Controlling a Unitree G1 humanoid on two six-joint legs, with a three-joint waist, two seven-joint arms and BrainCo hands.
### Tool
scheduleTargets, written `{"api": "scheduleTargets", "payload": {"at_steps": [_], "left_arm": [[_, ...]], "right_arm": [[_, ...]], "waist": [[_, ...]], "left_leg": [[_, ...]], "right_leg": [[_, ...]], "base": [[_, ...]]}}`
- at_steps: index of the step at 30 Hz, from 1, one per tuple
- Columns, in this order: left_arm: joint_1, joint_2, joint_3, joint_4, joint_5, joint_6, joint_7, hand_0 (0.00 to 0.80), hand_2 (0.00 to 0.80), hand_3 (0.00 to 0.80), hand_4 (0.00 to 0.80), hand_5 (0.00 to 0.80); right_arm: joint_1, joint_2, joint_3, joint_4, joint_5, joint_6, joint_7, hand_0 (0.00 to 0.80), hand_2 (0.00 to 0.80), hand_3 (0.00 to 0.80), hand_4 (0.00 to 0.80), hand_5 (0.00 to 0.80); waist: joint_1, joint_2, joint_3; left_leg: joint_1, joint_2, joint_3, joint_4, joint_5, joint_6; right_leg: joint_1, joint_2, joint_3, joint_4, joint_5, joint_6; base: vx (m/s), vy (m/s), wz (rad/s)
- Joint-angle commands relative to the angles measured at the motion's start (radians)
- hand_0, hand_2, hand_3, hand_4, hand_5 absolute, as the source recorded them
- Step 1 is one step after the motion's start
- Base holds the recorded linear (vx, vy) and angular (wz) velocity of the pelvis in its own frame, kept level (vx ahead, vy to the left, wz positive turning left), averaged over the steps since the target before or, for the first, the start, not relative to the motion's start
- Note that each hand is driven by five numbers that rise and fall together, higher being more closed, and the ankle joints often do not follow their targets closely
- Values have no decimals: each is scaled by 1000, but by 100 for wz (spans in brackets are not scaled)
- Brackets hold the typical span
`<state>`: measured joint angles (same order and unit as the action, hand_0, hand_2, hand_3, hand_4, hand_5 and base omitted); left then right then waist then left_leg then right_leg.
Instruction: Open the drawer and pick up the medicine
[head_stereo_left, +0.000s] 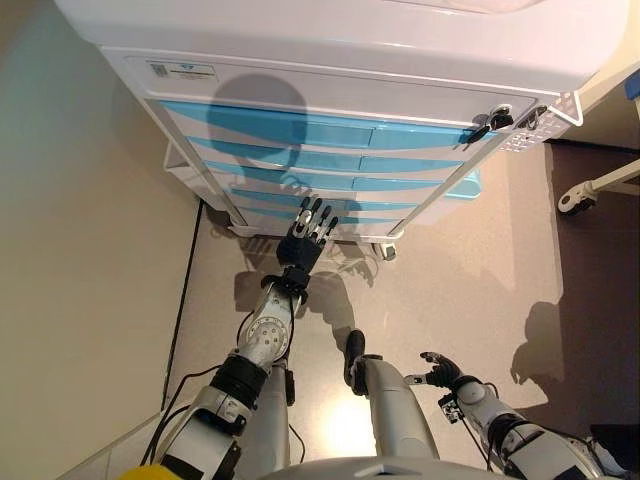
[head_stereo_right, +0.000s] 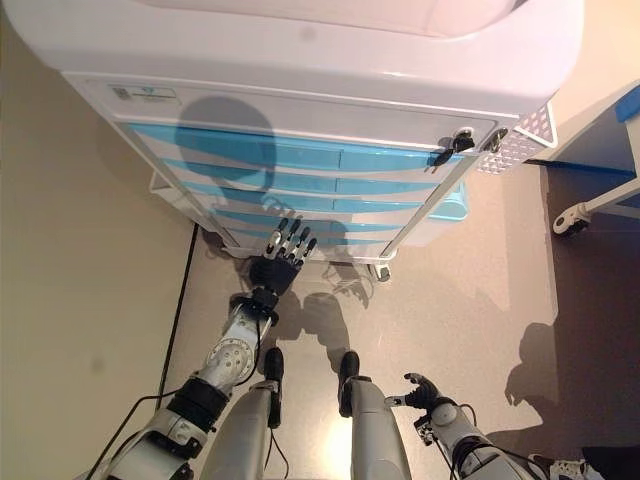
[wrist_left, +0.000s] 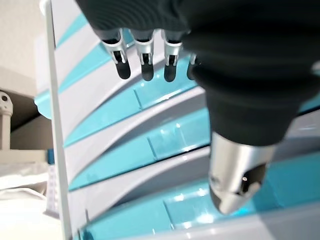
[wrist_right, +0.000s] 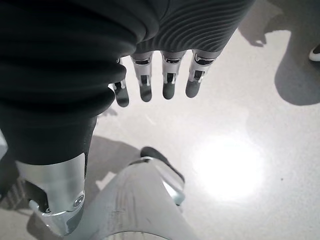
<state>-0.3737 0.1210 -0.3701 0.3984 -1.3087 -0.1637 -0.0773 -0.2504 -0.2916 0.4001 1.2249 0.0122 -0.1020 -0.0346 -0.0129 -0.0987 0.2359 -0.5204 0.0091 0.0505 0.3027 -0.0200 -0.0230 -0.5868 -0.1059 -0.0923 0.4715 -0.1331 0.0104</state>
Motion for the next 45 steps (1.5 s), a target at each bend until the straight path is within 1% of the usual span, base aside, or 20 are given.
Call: {"api": "scheduleTargets", "payload": {"at_steps": [1,2,5,6,9,11,17,30,35,41,45], "left_arm": [[-26,-34,2,-22,60,-17,0,0,0,0,0,0],[-54,-39,16,3,62,-26,10,0,0,0,0,0],[-79,-40,25,21,73,-33,23,0,0,0,0,0],[-107,-39,42,43,78,-45,34,0,0,0,0,0],[-133,-41,54,72,81,-51,41,0,0,0,0,0],[-167,-42,80,97,84,-66,58,0,0,0,0,0],[-221,-45,124,114,69,-95,80,0,0,0,0,0],[-323,-41,174,148,52,-133,115,0,0,0,0,0],[-314,-44,169,139,53,-125,112,0,0,0,0,0],[-263,-54,166,140,42,-112,100,0,0,0,0,0],[-208,-59,163,171,42,-82,85,0,0,0,0,0]], "right_arm": [[33,-33,-11,-18,10,10,-20,0,0,0,0,0],[34,-33,-13,-21,15,9,-24,0,0,0,0,0],[37,-35,-12,-25,15,9,-24,0,0,0,0,0],[36,-37,-13,-22,17,11,-24,0,0,0,0,0],[35,-40,-10,-18,16,13,-24,0,0,0,0,0],[31,-44,-12,-18,18,14,-26,0,0,0,0,0],[31,-46,-13,-14,19,17,-23,0,0,0,0,0],[27,-56,1,-22,18,15,-17,0,0,0,0,0],[24,-57,2,-25,14,13,-16,0,0,0,0,0],[21,-54,-2,-27,10,12,-19,0,0,0,0,0],[17,-52,-9,-24,8,12,-24,0,0,0,0,0]], "waist": [[-16,1,-38],[-22,-2,-42],[-28,-3,-44],[-32,-3,-45],[-37,-3,-47],[-44,-3,-49],[-52,-2,-54],[-68,2,-70],[-68,4,-68],[-64,4,-64],[-58,2,-56]], "left_leg": [[-31,-10,-21,34,-45,17],[-30,-8,-16,38,-52,18],[-34,-6,-12,50,-59,19],[-35,-4,-9,57,-65,20],[-35,-4,-6,58,-70,22],[-36,-3,-2,60,-75,24],[-38,-3,8,58,-82,27],[-53,-2,12,59,-92,26],[-62,0,11,69,-94,26],[-68,-1,10,66,-90,25],[-73,-2,10,63,-86,24]], "right_leg": [[21,31,-9,-80,90,38],[19,34,-4,-80,87,39],[17,35,1,-75,84,38],[16,37,5,-71,81,39],[13,38,10,-68,80,41],[11,40,17,-67,79,42],[0,43,25,-65,76,44],[-18,46,31,-64,76,46],[-27,46,33,-59,78,46],[-31,45,28,-67,87,46],[-35,44,26,-70,92,46]], "base": [[58,2,-1],[43,1,-1],[68,5,-2],[61,10,-2],[52,12,-3],[73,25,-7],[47,14,-12],[18,3,-1],[0,0,0],[0,0,0],[0,0,0]]}}
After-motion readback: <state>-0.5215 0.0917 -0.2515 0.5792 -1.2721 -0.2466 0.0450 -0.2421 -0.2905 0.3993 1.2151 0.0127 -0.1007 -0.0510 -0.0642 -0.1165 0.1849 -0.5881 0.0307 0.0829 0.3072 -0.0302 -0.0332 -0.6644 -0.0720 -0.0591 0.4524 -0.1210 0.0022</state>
